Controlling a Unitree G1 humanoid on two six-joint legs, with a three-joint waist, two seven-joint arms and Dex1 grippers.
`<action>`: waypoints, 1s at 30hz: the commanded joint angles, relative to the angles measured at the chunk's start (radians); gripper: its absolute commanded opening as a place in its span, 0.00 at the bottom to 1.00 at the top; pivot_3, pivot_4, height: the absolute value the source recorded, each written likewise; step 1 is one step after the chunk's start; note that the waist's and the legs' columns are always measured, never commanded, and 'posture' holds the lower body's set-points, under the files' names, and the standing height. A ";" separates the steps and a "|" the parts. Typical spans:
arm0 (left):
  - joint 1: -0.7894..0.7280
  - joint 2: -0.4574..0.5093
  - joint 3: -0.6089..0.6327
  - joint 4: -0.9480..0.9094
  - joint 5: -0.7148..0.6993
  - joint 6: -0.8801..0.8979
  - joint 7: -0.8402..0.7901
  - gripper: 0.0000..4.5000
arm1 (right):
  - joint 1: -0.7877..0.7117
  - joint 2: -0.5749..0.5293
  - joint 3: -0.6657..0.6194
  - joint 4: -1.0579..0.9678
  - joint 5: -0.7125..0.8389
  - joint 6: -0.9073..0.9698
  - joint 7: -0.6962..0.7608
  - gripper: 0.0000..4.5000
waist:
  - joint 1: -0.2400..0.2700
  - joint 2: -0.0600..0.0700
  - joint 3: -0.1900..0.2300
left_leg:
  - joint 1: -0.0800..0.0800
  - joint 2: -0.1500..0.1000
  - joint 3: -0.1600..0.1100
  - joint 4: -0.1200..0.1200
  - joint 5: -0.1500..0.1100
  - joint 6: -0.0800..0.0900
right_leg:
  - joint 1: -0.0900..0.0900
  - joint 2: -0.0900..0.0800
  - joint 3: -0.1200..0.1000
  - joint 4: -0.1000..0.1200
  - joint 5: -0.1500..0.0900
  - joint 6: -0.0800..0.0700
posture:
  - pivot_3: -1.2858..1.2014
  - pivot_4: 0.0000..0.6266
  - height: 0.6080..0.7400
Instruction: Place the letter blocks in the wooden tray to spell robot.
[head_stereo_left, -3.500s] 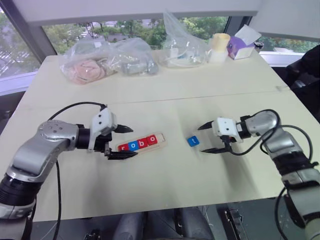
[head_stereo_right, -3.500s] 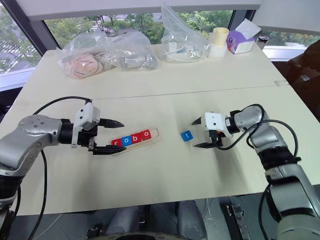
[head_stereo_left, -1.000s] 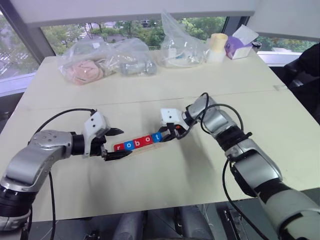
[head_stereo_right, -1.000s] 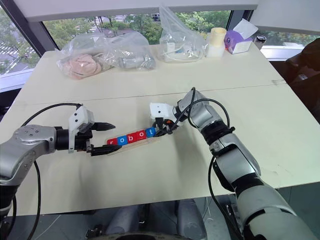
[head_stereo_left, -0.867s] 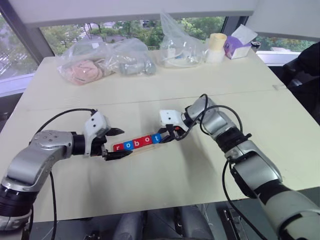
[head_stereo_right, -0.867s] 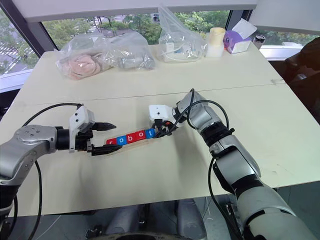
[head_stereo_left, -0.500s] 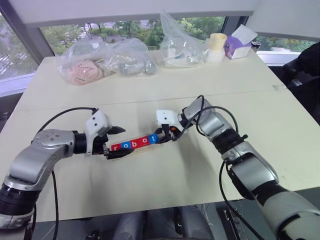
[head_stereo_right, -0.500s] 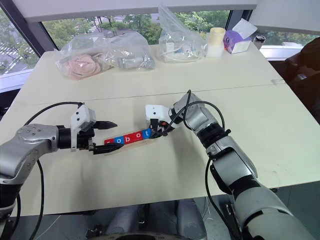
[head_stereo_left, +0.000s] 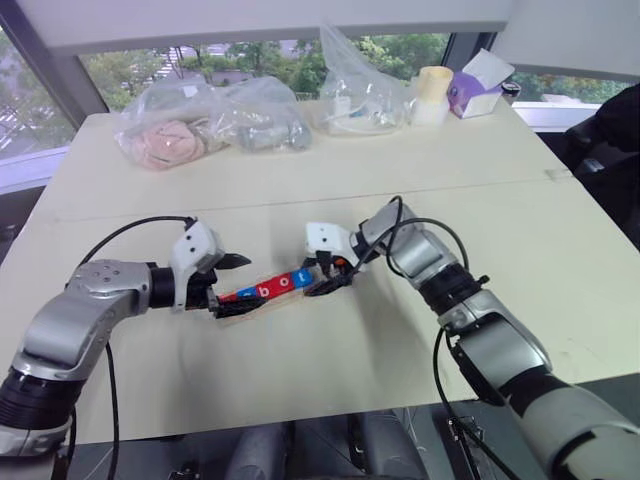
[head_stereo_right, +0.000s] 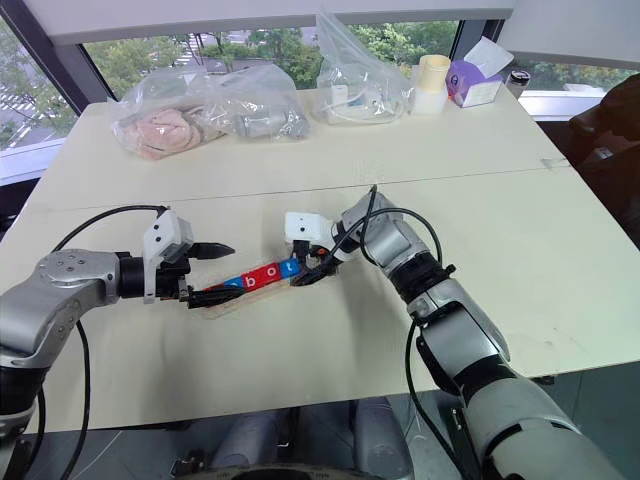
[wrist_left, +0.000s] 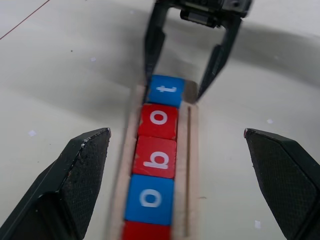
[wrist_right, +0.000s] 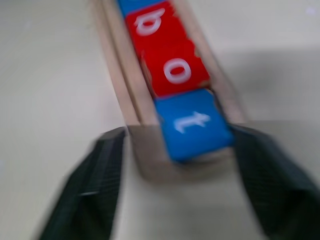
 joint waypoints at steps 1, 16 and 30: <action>-0.006 0.002 0.005 -0.004 0.004 -0.021 -0.003 1.00 | -0.037 0.002 -0.025 -0.011 0.023 -0.018 -0.016 0.98 | 0.001 0.000 0.000 | 0.000 0.000 0.000 0.000 0.000 0.000 | 0.000 0.000 0.000 0.000 0.000 0.000 | 0.52 0.24 1.00; 0.014 0.021 0.032 -0.018 -0.007 -0.013 -0.014 1.00 | 0.067 -0.080 -0.134 -0.188 0.093 -0.012 -0.144 0.98 | 0.001 0.000 0.000 | 0.000 0.000 0.000 0.000 0.000 0.000 | 0.000 -0.001 0.000 0.000 0.000 0.000 | 0.52 0.24 1.00; -0.024 0.022 0.020 -0.014 -0.013 0.012 -0.012 1.00 | 0.030 -0.031 -0.082 -0.010 0.029 -0.166 -0.275 0.98 | -0.001 0.000 0.000 | 0.000 0.000 0.000 0.000 0.000 0.000 | 0.000 -0.001 0.000 0.000 0.000 0.000 | 0.52 0.24 1.00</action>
